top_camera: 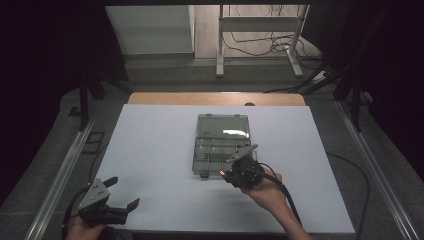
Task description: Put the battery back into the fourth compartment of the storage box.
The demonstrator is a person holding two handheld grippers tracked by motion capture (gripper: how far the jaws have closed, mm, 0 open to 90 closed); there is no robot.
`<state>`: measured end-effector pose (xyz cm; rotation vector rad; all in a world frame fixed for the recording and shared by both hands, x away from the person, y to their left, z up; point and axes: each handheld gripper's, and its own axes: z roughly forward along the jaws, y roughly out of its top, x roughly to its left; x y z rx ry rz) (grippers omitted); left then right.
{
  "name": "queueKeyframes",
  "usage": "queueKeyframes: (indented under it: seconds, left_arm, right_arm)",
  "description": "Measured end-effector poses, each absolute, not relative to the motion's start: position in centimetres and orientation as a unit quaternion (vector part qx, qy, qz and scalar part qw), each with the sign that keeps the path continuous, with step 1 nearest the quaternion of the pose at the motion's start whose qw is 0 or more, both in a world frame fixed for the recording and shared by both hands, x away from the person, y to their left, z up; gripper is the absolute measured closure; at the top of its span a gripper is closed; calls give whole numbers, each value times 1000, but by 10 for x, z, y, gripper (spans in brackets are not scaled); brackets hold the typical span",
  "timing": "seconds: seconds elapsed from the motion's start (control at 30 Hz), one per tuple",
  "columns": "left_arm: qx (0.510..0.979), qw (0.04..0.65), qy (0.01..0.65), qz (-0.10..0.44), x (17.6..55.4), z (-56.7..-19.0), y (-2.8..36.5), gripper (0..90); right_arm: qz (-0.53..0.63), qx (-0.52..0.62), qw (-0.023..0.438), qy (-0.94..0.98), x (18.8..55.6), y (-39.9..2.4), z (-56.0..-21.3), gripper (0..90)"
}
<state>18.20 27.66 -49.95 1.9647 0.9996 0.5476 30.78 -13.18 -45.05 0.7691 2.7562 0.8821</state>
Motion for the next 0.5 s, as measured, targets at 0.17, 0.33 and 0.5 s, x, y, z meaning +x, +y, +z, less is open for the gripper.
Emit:
queueKeyframes:
  seconds: [0.17,0.33,0.5]
  left_arm:
    - [784,422,400,218,182,-499,277,3]
    - [784,420,401,219,182,-499,277,3]
    - [781,422,405,218,183,-500,278,3]
  right_arm:
    - [299,267,80,913,312,-139,-446,767]
    - [299,282,91,907,319,-146,-442,768]
    - [295,301,100,901,330,-156,-442,768]
